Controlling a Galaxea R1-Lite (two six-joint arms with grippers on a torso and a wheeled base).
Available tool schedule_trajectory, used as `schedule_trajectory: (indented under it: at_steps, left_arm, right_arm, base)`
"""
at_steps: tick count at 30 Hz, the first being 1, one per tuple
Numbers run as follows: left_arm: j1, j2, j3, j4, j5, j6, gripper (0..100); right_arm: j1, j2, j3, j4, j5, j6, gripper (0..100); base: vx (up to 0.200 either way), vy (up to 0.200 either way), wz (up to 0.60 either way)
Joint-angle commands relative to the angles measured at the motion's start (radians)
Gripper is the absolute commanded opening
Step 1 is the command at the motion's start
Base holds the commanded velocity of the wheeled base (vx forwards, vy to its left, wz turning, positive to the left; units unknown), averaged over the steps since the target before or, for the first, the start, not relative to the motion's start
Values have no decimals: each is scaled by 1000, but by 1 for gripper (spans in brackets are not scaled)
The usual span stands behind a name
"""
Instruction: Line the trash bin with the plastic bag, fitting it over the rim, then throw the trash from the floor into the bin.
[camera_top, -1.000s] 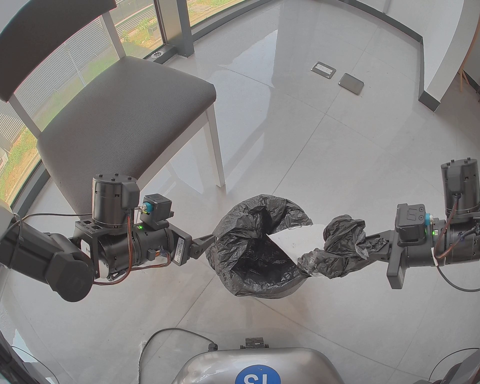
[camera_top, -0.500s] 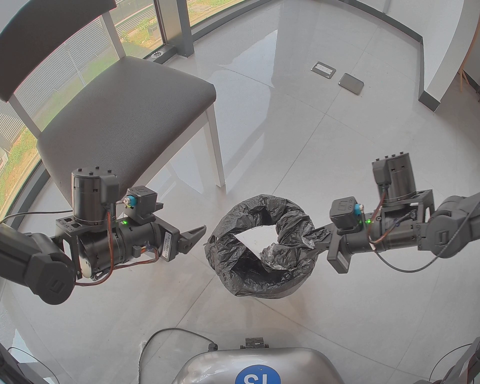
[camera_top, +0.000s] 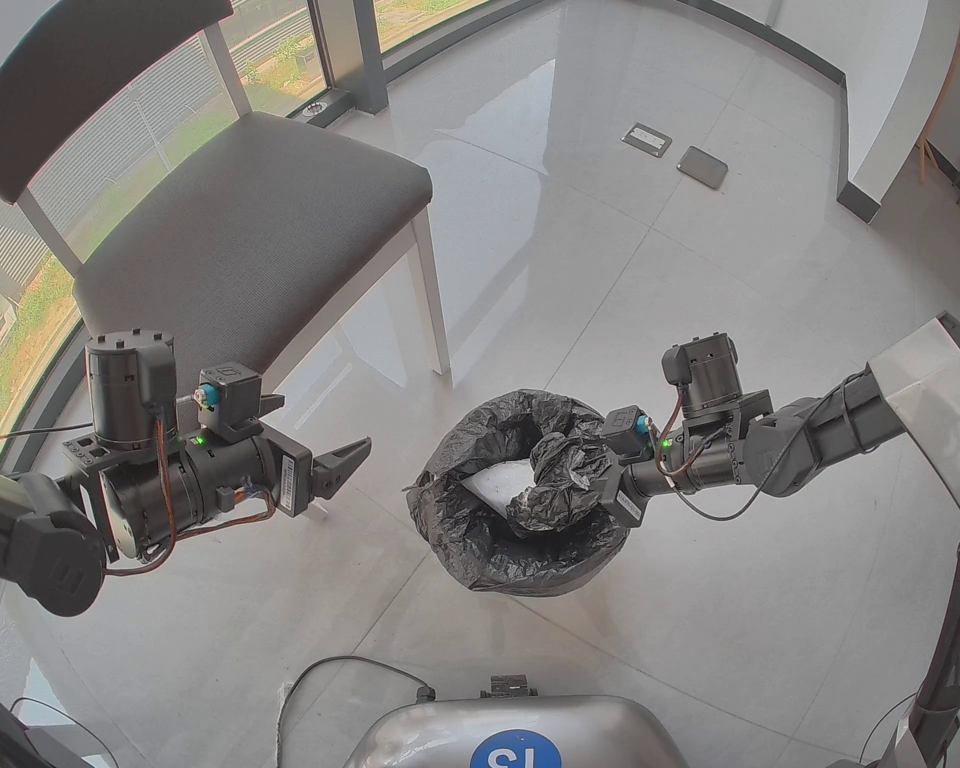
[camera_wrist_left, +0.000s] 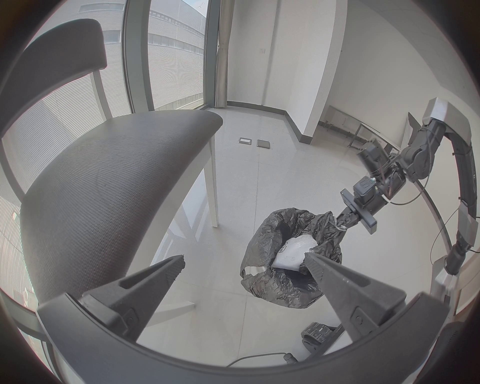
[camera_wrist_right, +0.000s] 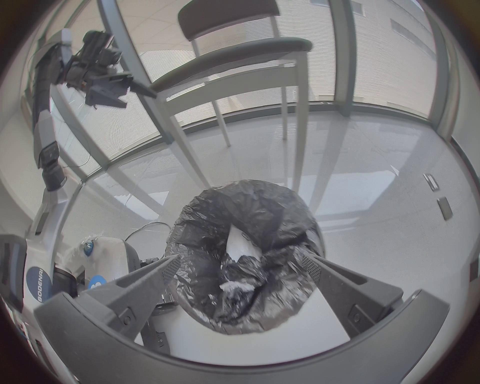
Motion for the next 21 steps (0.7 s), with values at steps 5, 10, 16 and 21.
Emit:
schedule_trajectory:
  at_steps: [5, 10, 16, 21]
  left_arm:
    - [15, -17, 8, -1, -2, 0, 100]
    - [15, -29, 21, -1, -2, 0, 100]
    - [17, -60, 57, -1, -5, 0, 100]
    - [26, -86, 105, 5, -8, -1, 100]
  right_arm:
    - [-3, 20, -8, -1, 0, -6, 100]
    - [3, 9, -10, -3, 0, -2, 100]
    - [12, -32, -5, 0, 0, 2, 100]
    - [3, -89, 32, 0, -3, 31, 100]
  base:
    - [0, 0, 0]
    - [0, 0, 0]
    - [0, 0, 0]
    - [0, 0, 0]
